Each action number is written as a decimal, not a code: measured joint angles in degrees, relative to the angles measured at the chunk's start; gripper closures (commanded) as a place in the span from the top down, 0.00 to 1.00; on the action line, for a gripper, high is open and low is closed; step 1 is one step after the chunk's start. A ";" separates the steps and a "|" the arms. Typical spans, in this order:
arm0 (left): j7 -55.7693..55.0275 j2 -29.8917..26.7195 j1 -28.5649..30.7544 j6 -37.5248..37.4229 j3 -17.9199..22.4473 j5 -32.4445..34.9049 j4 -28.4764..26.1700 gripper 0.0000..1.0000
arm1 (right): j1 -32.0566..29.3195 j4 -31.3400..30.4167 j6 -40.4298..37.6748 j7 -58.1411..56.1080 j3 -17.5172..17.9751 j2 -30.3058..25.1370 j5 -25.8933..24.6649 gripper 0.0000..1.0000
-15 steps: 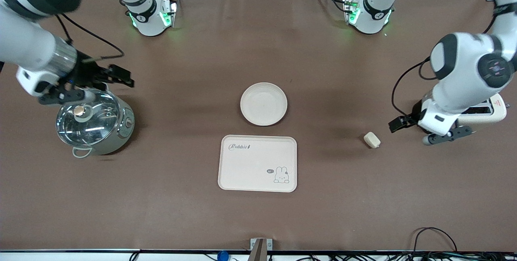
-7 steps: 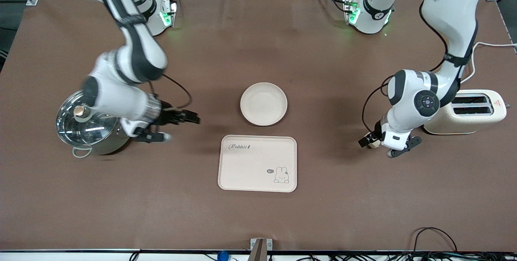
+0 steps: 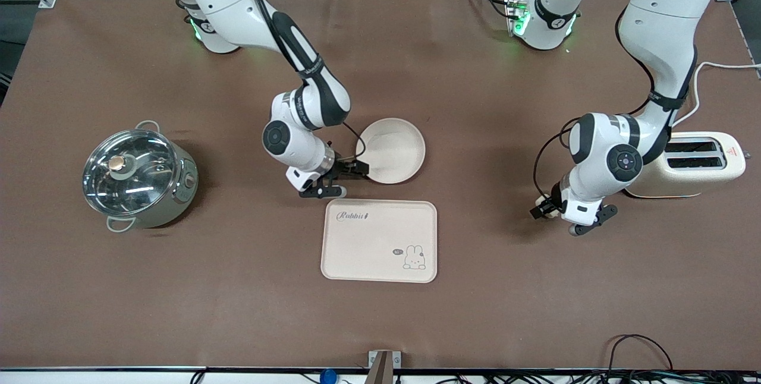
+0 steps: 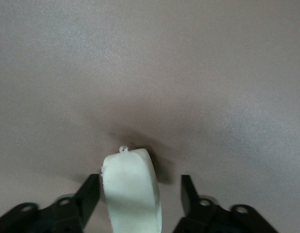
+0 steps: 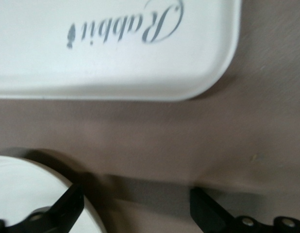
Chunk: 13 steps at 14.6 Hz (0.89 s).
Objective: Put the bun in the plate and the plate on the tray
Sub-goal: 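Grasp the bun with the left gripper while the right gripper grips the plate, then carry the bun over the white plate with the left gripper and lower it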
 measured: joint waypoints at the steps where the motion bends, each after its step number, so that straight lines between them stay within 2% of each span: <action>1: -0.08 0.00 -0.10 -0.02 -0.01 0.00 0.13 0.26 | -0.04 -0.05 -0.64 0.00 0.01 -0.12 0.02 1.00; 3: -1.58 -0.15 -0.42 -1.26 -0.52 0.00 0.84 0.24 | -0.20 -0.06 -2.07 -0.01 0.01 -0.37 0.04 1.00; 6: -8.34 -2.10 -2.37 -8.97 -3.05 0.04 3.63 0.24 | -1.12 -0.05 -5.31 -0.07 -0.03 -1.72 0.07 1.00; 9: -17.21 -4.44 -3.64 -17.88 -8.01 0.06 7.72 0.25 | -2.73 -0.06 -9.89 -0.73 -0.06 -3.97 0.07 1.00; 11: -23.65 -4.96 -4.41 -19.98 -11.63 0.09 9.18 0.26 | -2.87 -0.15 -10.86 -0.84 0.03 -5.04 0.07 1.00; 13: -29.28 -4.84 -6.57 -20.26 -13.50 0.10 9.33 0.26 | -2.16 -0.32 -10.86 -0.84 0.36 -5.17 0.07 1.00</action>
